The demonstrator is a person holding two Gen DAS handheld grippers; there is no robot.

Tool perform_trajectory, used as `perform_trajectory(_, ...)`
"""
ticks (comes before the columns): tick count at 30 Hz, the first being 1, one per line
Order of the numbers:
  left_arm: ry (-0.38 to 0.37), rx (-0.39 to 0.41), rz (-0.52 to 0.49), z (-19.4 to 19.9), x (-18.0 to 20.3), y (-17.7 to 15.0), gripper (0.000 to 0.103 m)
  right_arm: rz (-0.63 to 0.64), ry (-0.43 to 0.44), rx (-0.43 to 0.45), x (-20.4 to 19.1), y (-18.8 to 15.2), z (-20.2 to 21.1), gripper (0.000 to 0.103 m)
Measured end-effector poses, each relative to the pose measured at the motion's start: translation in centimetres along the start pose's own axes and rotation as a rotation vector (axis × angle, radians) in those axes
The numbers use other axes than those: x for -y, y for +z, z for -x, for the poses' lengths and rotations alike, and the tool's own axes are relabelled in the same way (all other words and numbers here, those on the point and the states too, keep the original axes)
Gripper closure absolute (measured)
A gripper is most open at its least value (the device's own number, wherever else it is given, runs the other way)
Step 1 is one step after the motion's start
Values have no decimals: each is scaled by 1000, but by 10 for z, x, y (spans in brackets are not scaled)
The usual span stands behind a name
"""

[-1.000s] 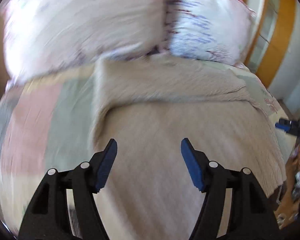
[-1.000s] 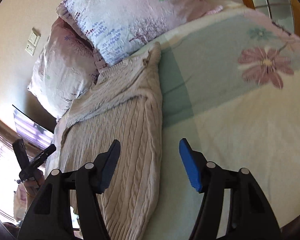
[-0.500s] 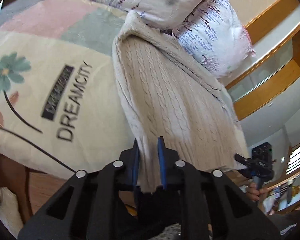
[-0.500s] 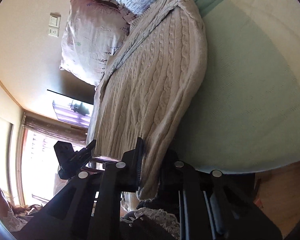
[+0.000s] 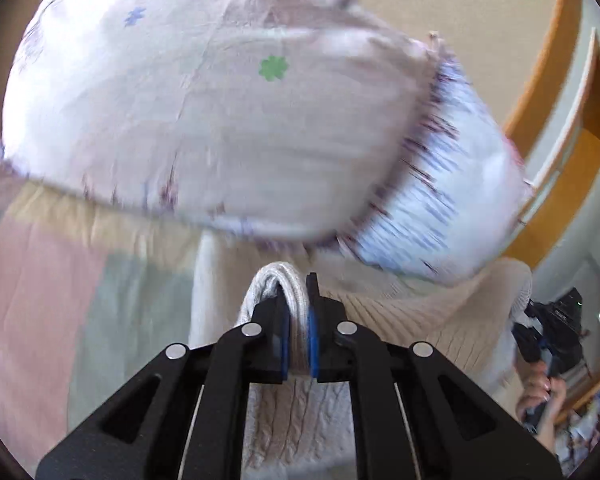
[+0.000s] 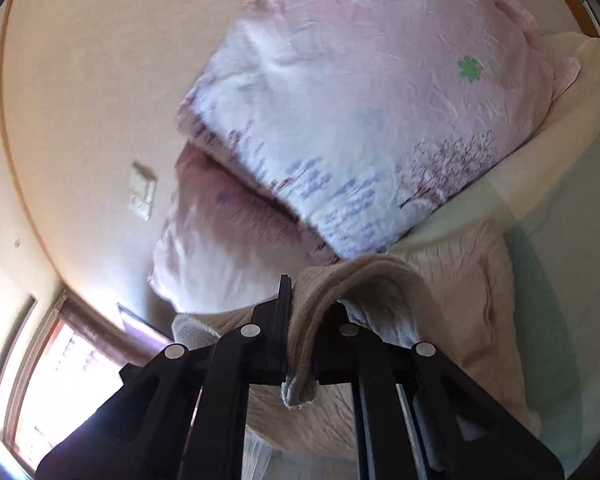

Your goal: Fold small clothes

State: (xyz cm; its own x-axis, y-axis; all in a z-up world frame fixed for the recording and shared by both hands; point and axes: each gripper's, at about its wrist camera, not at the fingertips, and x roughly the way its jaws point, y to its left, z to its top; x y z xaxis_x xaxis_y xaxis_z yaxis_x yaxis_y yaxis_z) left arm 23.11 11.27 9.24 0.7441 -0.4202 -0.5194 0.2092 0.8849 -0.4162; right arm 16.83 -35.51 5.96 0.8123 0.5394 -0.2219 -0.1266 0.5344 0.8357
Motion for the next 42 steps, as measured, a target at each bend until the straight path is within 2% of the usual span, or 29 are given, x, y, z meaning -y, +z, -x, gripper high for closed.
perform_trajectory(1, 35, -14, -2, -21, -2, 10, 85, -27, -72, 12, 14, 9, -22, 89)
perform_trajectory(2, 85, -62, 5, -46, -8, 17, 78, -51, -170, -1, 27, 14, -41, 71)
perform_trajectory(3, 131, -106, 14, -60, -13, 19, 62, -70, -261, -31, 38, 14, -55, 54)
perform_trajectory(4, 181, -150, 31, -68, -21, 19, 50, -112, -328, -78, 52, 13, -66, 52)
perform_trajectory(5, 175, -160, 38, -65, -27, 16, 48, -136, -320, -93, 60, 9, -64, 51)
perform_trajectory(6, 135, -154, 41, -57, -34, 12, 40, -118, -294, -91, 62, 6, -58, 44)
perform_trajectory(7, 101, -154, 42, -48, -42, 6, 29, -55, -306, -78, 60, 3, -47, 38)
perform_trajectory(8, 91, -165, 50, -43, -48, 1, 27, -4, -326, -63, 57, 2, -39, 32)
perform_trajectory(10, 59, -224, 96, -41, -63, -10, 28, 23, -319, -62, 58, 3, -25, 32)
perform_trajectory(13, -18, -310, 205, -47, -78, -30, 35, -37, -263, -100, 66, 5, -16, 32)
perform_trajectory(15, -37, -301, 211, -53, -76, -35, 37, -33, -259, -112, 66, 3, -12, 31)
perform_trajectory(16, -48, -305, 207, -57, -73, -37, 48, -19, -260, -117, 63, 2, -10, 31)
perform_trajectory(18, -71, -313, 270, -65, -74, -42, 65, 3, -264, -125, 60, -1, -6, 31)
perform_trajectory(19, -78, -306, 308, -67, -74, -43, 79, 9, -262, -132, 56, -3, -8, 31)
perform_trajectory(21, -100, -302, 363, -66, -69, -40, 81, 9, -252, -138, 56, -4, -2, 31)
perform_trajectory(23, -192, -258, 356, -54, -47, -32, 83, 15, -249, -135, 54, -3, 4, 31)
perform_trajectory(25, -283, -233, 305, -50, -6, -18, 83, 40, -261, -115, 52, 2, 15, 31)
perform_trajectory(26, -339, -218, 255, -53, 28, -10, 83, 57, -271, -106, 51, 5, 21, 31)
perform_trajectory(28, -449, -207, 194, -70, 87, -4, 83, 69, -275, -80, 50, 9, 29, 31)
perform_trajectory(30, -594, -248, 225, -103, 133, -10, 83, 40, -263, -54, 53, 14, 35, 31)
perform_trajectory(32, -776, -319, 329, -145, 172, -26, 75, 12, -261, -38, 58, 21, 35, 31)
perform_trajectory(34, -895, -413, 449, -176, 191, -41, 47, -20, -278, -56, 67, 29, 31, 31)
perform_trajectory(35, -903, -433, 485, -180, 193, -45, 43, -42, -282, -79, 73, 33, 30, 29)
perform_trajectory(37, -864, -393, 433, -167, 185, -41, 21, -84, -282, -128, 84, 41, 29, 17)
perform_trajectory(38, -798, -347, 379, -153, 172, -37, 18, -98, -262, -149, 89, 43, 29, 11)
perform_trajectory(40, -620, -286, 281, -132, 147, -31, 11, -110, -254, -189, 98, 47, 27, 10)
perform_trajectory(41, -504, -275, 216, -124, 134, -31, 11, -117, -256, -211, 101, 48, 22, 10)
perform_trajectory(42, -419, -288, 176, -121, 123, -33, 11, -129, -251, -239, 105, 48, 17, 10)
